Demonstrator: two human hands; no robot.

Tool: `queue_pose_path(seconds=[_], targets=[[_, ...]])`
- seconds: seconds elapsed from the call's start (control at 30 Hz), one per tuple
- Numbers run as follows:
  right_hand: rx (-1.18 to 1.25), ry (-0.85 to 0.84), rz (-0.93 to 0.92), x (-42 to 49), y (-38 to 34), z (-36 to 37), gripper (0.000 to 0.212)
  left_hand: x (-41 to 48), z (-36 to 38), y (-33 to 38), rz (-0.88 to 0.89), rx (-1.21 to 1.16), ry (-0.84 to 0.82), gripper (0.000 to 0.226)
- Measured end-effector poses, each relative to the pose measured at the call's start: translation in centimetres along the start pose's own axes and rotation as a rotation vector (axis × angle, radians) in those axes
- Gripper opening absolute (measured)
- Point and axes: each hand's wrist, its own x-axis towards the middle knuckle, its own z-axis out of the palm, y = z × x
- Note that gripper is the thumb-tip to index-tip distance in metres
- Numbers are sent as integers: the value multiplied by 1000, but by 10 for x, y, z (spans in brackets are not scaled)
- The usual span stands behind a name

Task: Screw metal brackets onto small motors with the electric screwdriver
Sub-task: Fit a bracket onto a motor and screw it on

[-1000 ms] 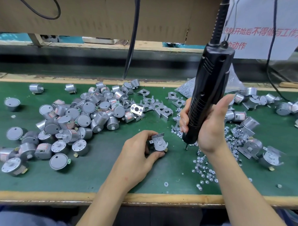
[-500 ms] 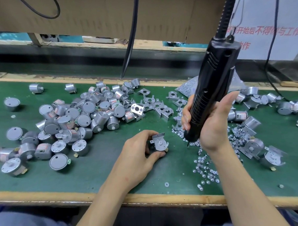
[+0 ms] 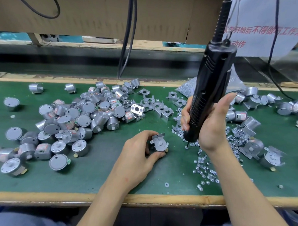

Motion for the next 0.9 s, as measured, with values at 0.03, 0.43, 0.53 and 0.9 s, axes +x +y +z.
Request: queue_pose_path(seconds=[0.03, 0.43, 0.53, 0.9], targets=[[-1, 2, 0, 0, 0, 0, 92, 0, 0, 0, 2, 2, 0, 37], [-28, 9, 3, -1, -5, 5, 96, 0, 1, 0, 28, 10, 10, 36], [9, -10, -6, -2, -11, 13, 92, 0, 1, 0, 39, 24, 12, 37], [52, -69, -123, -3, -21, 56, 83, 0, 2, 1, 66, 17, 42, 36]])
